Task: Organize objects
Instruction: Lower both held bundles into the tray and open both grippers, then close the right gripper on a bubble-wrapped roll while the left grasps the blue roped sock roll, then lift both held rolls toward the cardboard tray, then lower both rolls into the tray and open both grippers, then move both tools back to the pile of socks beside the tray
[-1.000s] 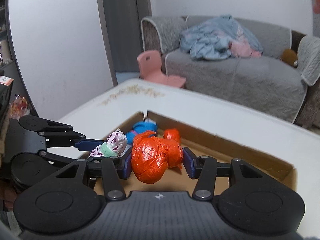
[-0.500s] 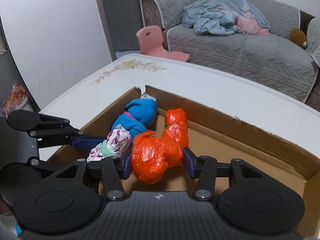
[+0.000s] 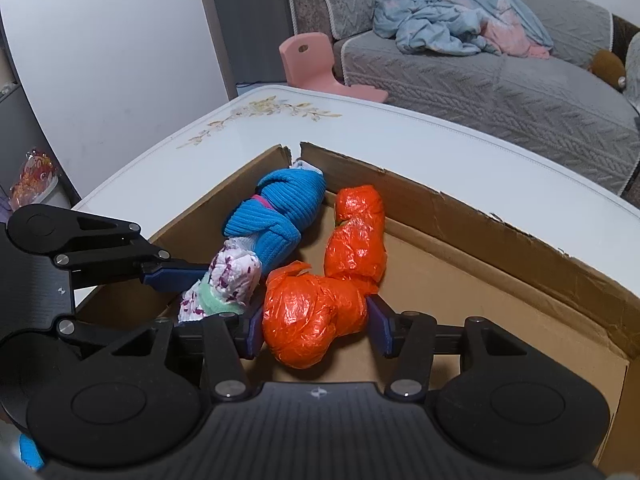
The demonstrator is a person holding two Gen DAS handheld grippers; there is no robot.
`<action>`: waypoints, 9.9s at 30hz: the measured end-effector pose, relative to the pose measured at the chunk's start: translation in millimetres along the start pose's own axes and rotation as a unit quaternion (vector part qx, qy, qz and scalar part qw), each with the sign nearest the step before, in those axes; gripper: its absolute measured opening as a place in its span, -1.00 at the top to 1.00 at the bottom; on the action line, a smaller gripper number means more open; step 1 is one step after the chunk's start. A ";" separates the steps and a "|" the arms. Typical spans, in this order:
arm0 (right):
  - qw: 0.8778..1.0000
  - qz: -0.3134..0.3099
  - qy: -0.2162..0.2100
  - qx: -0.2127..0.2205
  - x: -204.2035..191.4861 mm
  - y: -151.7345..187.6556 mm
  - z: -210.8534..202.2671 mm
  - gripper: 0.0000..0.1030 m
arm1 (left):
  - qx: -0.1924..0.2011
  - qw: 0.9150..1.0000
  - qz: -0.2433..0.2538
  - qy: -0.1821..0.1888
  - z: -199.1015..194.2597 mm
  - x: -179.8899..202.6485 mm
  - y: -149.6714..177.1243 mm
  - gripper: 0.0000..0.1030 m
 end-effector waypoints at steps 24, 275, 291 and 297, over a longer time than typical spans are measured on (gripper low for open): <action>1.000 -0.012 -0.005 0.002 -1.6 -8.1 -6.3 -0.17 | -0.006 1.000 0.013 -0.027 -9.6 -1.8 -6.0 -0.35; 0.990 -0.137 -0.027 -0.034 -58.4 17.9 -36.3 -0.23 | 0.041 0.989 0.144 -0.023 -79.1 -21.0 8.5 -0.99; 0.989 -0.083 0.025 0.118 -75.7 119.6 -179.1 -0.59 | 0.082 0.993 -0.084 0.022 -178.8 -30.0 120.1 -0.99; 0.987 -0.049 0.063 0.140 -84.1 190.8 -203.0 -0.69 | 0.081 0.985 -0.115 0.096 -208.6 29.1 152.9 -0.99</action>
Point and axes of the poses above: each gripper's, at about its wrist camera, not at the fingertips, and z roughly the way its jaws point, x to its right, y to its underside, the point moved 5 cm from there along z, roughly the way its jaws point, and after that the axes turned 7 degrees about -y, right-handed, at the moved point
